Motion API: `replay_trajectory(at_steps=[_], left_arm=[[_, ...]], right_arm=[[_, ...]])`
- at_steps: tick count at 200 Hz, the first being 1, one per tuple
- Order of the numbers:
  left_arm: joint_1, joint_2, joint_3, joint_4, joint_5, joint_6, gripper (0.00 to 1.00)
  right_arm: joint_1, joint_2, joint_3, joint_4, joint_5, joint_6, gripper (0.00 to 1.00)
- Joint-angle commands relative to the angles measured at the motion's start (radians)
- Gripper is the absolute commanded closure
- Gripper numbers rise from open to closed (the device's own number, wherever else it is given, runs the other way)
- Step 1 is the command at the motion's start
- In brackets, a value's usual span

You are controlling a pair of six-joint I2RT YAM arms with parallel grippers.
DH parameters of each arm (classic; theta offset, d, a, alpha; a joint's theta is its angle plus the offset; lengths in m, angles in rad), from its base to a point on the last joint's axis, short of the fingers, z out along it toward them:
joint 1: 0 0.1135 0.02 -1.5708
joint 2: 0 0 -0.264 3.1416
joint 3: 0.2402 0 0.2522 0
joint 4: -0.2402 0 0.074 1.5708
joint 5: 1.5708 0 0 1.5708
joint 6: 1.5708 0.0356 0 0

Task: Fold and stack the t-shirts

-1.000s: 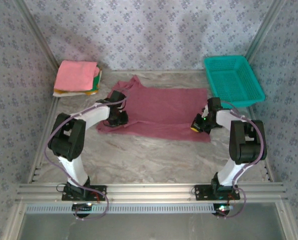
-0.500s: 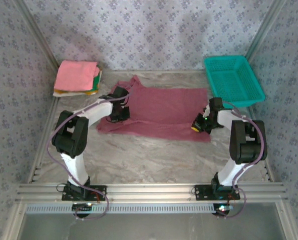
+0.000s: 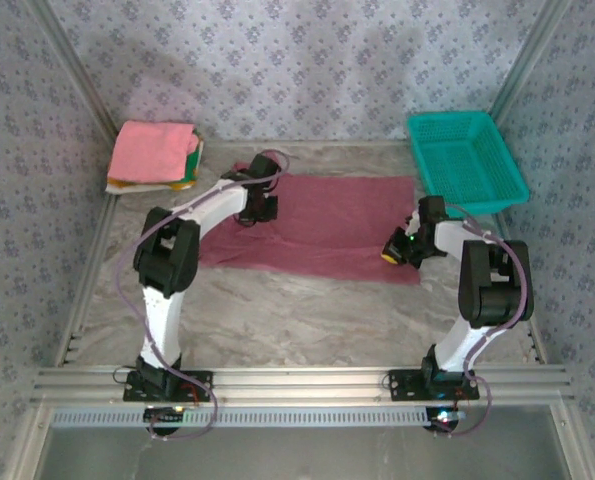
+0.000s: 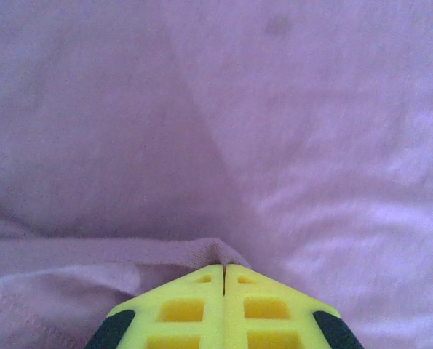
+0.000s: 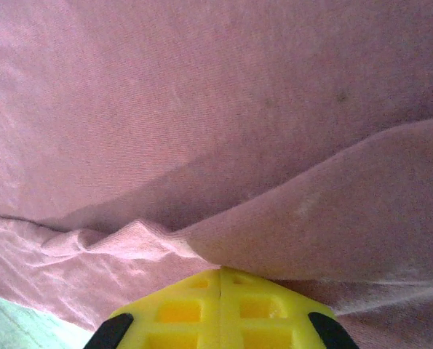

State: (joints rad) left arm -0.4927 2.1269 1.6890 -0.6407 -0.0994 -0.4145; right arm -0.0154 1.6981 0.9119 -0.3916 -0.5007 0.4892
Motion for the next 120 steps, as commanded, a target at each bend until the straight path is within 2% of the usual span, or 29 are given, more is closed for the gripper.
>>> replay_trajectory(at_steps=[1, 13, 27, 43, 68, 83, 96, 108, 120], left_arm=[[-0.010, 0.065, 0.129, -0.077, -0.033, 0.076, 1.00], [-0.016, 0.103, 0.202, -0.105, -0.045, 0.098, 0.99], [-0.023, 0.135, 0.270, -0.134, -0.061, 0.117, 0.68], [-0.035, 0.136, 0.304, -0.142, -0.098, 0.140, 0.66], [-0.058, 0.045, 0.267, -0.110, -0.153, 0.155, 0.49], [-0.061, -0.057, 0.170, -0.056, -0.161, 0.155, 0.49], [-0.049, -0.143, 0.083, 0.000, -0.154, 0.132, 0.43], [-0.018, -0.207, 0.006, 0.023, -0.130, 0.097, 0.36], [0.030, -0.246, -0.053, 0.016, -0.093, 0.052, 0.36]], right_arm=[[-0.001, 0.016, -0.014, -0.001, -0.025, 0.003, 1.00], [0.001, 0.013, -0.019, 0.001, -0.023, 0.004, 1.00], [0.000, 0.015, -0.022, 0.001, -0.019, 0.005, 1.00], [0.002, 0.018, -0.024, 0.003, -0.025, 0.001, 1.00], [0.006, 0.024, -0.021, -0.004, -0.025, -0.005, 1.00], [0.007, 0.028, -0.020, -0.004, -0.025, -0.006, 1.00], [0.006, 0.032, -0.015, -0.006, -0.025, -0.009, 1.00], [0.008, 0.037, -0.008, -0.006, -0.028, -0.009, 1.00], [0.009, 0.042, 0.000, -0.007, -0.030, -0.009, 1.00]])
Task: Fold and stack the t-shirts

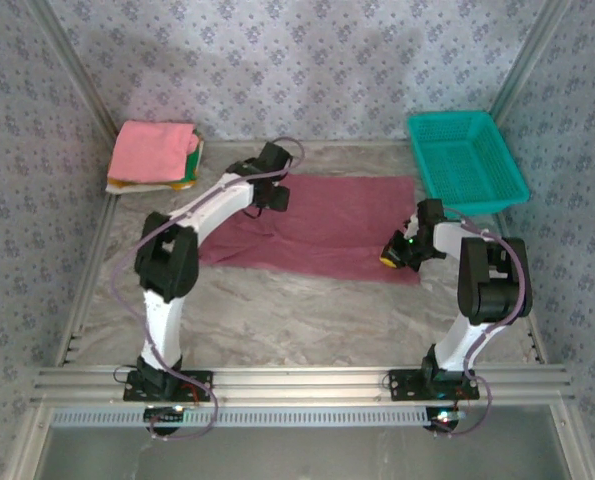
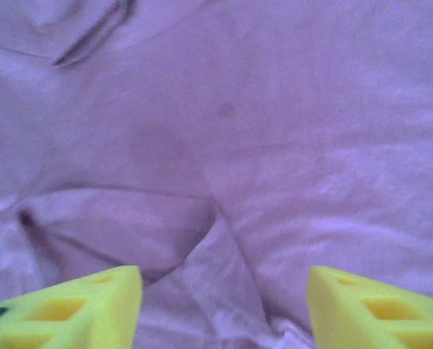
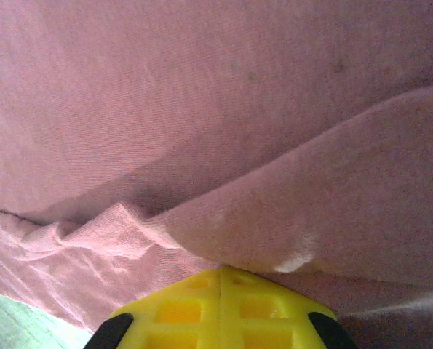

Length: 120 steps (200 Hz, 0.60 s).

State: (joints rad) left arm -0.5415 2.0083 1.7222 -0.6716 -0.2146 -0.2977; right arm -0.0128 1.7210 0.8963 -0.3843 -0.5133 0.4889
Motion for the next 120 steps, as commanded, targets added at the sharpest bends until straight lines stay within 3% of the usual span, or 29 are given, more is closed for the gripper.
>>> replay_trajectory(at_steps=[1, 27, 69, 105, 120], left_arm=[[0.084, -0.130, -0.090, 0.047, 0.025, -0.068, 0.36], [0.171, -0.160, -0.188, 0.029, 0.056, -0.118, 0.37], [0.204, -0.113, -0.228, 0.031, 0.080, -0.159, 0.40], [0.209, -0.045, -0.222, 0.065, 0.125, -0.167, 0.50], [0.209, -0.024, -0.219, 0.081, 0.142, -0.172, 0.59]], right_arm=[[0.007, 0.020, 0.016, -0.014, -0.017, -0.009, 1.00], [0.012, 0.035, 0.023, -0.015, -0.022, -0.012, 1.00], [0.020, 0.052, 0.030, -0.015, -0.027, -0.013, 1.00], [0.022, 0.051, 0.033, -0.025, -0.022, -0.018, 1.00], [0.021, 0.052, 0.036, -0.028, -0.021, -0.021, 1.00]])
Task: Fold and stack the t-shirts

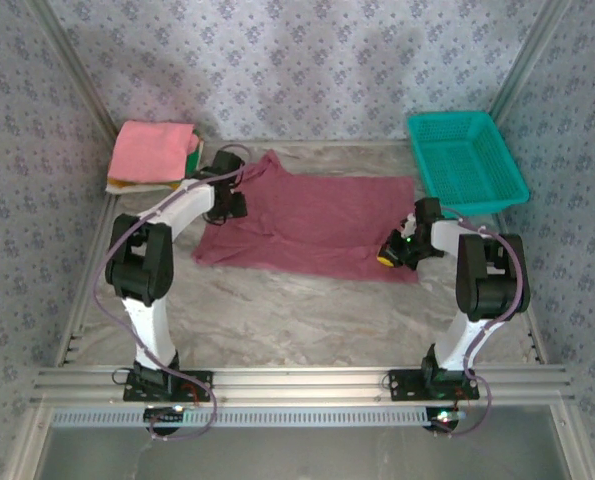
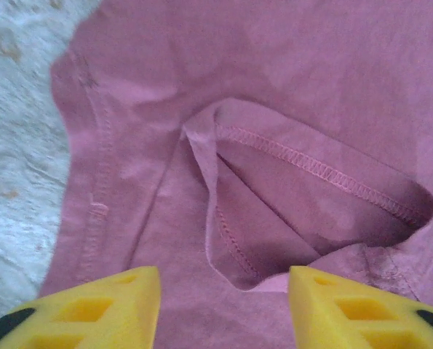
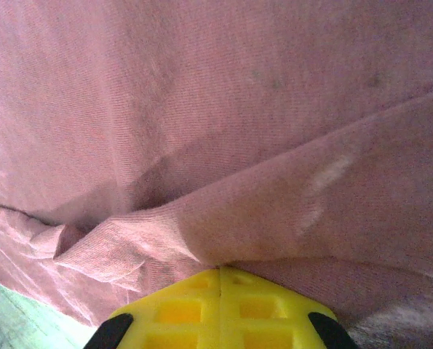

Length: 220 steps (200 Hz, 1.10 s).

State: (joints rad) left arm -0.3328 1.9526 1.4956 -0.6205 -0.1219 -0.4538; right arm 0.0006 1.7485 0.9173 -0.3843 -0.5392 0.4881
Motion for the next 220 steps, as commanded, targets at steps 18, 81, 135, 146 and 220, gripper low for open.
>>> replay_trajectory(at_steps=[18, 81, 135, 146, 220], left_arm=[[0.000, 0.063, 0.021, 0.034, 0.054, -0.016, 0.67], [0.000, 0.115, 0.066, 0.019, 0.075, -0.011, 0.89], [-0.006, 0.134, 0.163, -0.035, 0.075, 0.012, 1.00], [-0.008, 0.155, 0.208, -0.054, 0.071, 0.024, 1.00], [-0.023, 0.204, 0.324, -0.132, 0.053, 0.043, 0.72]], right_arm=[[0.010, 0.025, 0.015, -0.022, -0.001, -0.014, 1.00], [0.012, 0.018, 0.011, -0.028, -0.002, -0.019, 1.00], [0.012, 0.020, 0.013, -0.028, -0.005, -0.019, 1.00], [0.012, 0.022, 0.013, -0.027, -0.005, -0.019, 1.00], [0.013, 0.021, 0.023, -0.050, -0.009, -0.028, 1.00]])
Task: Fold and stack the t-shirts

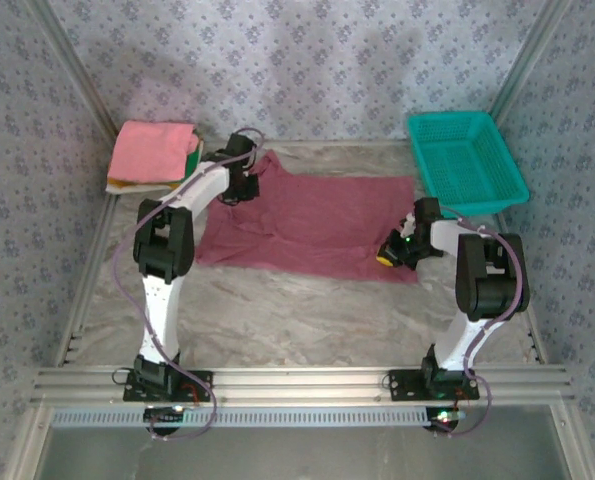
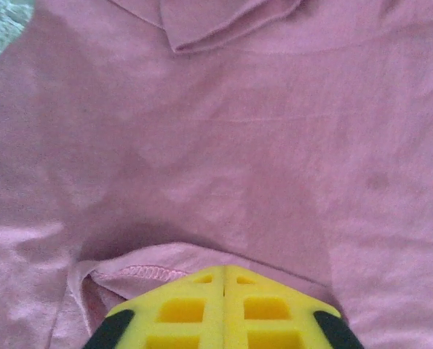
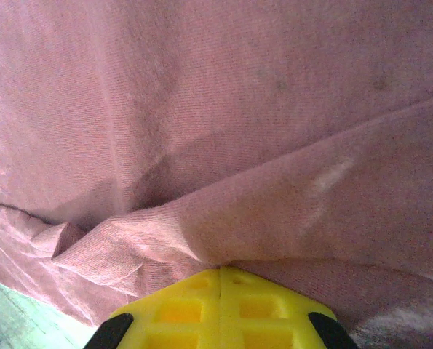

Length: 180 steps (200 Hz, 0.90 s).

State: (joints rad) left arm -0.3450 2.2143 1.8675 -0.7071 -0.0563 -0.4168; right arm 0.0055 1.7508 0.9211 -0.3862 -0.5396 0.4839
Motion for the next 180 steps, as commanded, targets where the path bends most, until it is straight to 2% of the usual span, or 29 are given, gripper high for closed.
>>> replay_trajectory(at_steps=[1, 18, 31, 38, 63, 113, 133, 145, 180], left_arm=[[-0.011, -0.065, -0.055, -0.042, -0.015, 0.004, 0.71], [-0.009, -0.196, -0.202, 0.039, -0.044, -0.029, 0.48], [-0.008, -0.287, -0.303, 0.097, -0.072, -0.050, 0.47], [-0.008, -0.320, -0.339, 0.110, -0.087, -0.057, 0.42], [0.004, -0.330, -0.393, 0.095, -0.114, -0.067, 0.41], [0.021, -0.238, -0.396, 0.129, -0.075, -0.082, 0.43], [0.023, -0.194, -0.381, 0.143, -0.045, -0.079, 0.48], [0.022, -0.178, -0.384, 0.166, -0.021, -0.082, 0.54], [0.015, -0.157, -0.371, 0.183, 0.000, -0.077, 0.83]], right_arm=[[0.007, 0.018, 0.019, -0.048, -0.008, -0.024, 1.00], [0.007, 0.019, 0.016, -0.048, -0.004, -0.030, 1.00], [0.005, 0.028, 0.017, -0.047, -0.008, -0.031, 1.00], [0.005, 0.032, 0.018, -0.046, -0.010, -0.031, 1.00], [0.008, 0.043, 0.022, -0.040, -0.016, -0.031, 1.00], [0.023, -0.020, 0.003, -0.029, 0.007, -0.044, 1.00], [0.024, -0.041, 0.009, -0.055, 0.023, -0.055, 1.00], [0.023, -0.047, 0.008, -0.059, 0.024, -0.056, 1.00], [0.022, -0.042, 0.000, -0.060, 0.024, -0.059, 1.00]])
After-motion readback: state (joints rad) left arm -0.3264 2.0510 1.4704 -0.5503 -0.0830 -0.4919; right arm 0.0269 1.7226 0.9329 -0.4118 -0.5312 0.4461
